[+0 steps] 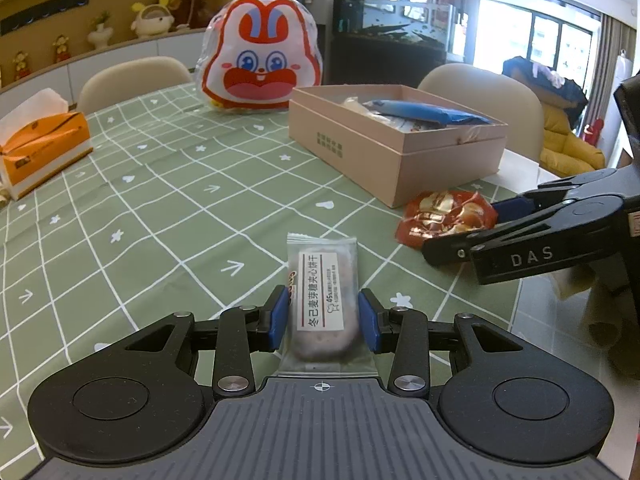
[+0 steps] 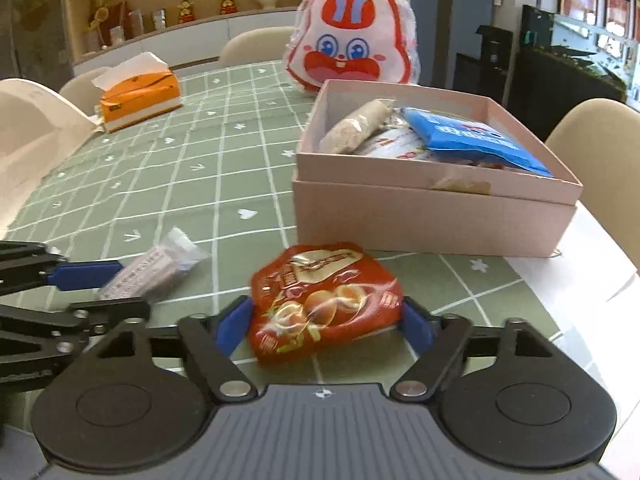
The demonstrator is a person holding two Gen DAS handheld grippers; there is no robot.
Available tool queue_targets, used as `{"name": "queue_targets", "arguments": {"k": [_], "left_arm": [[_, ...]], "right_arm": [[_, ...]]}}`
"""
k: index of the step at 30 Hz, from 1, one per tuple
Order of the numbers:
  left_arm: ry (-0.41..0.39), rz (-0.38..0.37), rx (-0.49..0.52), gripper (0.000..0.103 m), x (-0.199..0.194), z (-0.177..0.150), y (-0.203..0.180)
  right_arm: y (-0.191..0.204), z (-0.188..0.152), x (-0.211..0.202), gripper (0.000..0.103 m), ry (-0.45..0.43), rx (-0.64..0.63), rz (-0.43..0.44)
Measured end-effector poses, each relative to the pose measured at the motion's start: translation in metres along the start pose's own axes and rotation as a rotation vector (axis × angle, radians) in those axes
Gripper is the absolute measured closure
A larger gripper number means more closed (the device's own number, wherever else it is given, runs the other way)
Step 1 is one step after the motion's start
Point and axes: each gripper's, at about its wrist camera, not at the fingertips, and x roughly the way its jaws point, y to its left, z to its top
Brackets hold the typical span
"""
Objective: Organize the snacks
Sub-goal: 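Carry the cookie packet with the left tool while the right carries the red bag to the box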
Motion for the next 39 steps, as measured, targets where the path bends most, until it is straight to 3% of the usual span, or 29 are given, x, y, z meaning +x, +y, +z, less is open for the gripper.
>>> {"name": "queue_targets", "arguments": {"k": [24, 29, 33, 39], "left_arm": [[0.034, 0.065, 0.08, 0.061, 0.0, 0.005, -0.021], [0.027, 0.026, 0.076, 0.062, -0.008, 0.005, -0.03], [-0.069, -0.017, 0.061, 0.062, -0.032, 0.03, -0.038], [-0.317, -0.082, 0.004, 0.062, -0.061, 0.121, -0.046]], "right_arm": [[-0.023, -0.047, -0.076, 0.034, -0.078, -0.056, -0.01], [-0.04, -0.049, -0.088, 0.034, -0.095, -0.042, -0.02], [-0.06, -0.032, -0.111, 0.034, -0.149, -0.013, -0.008], [-0.085, 0.057, -0.157, 0.034, -0.333, -0.032, -0.022]]}}
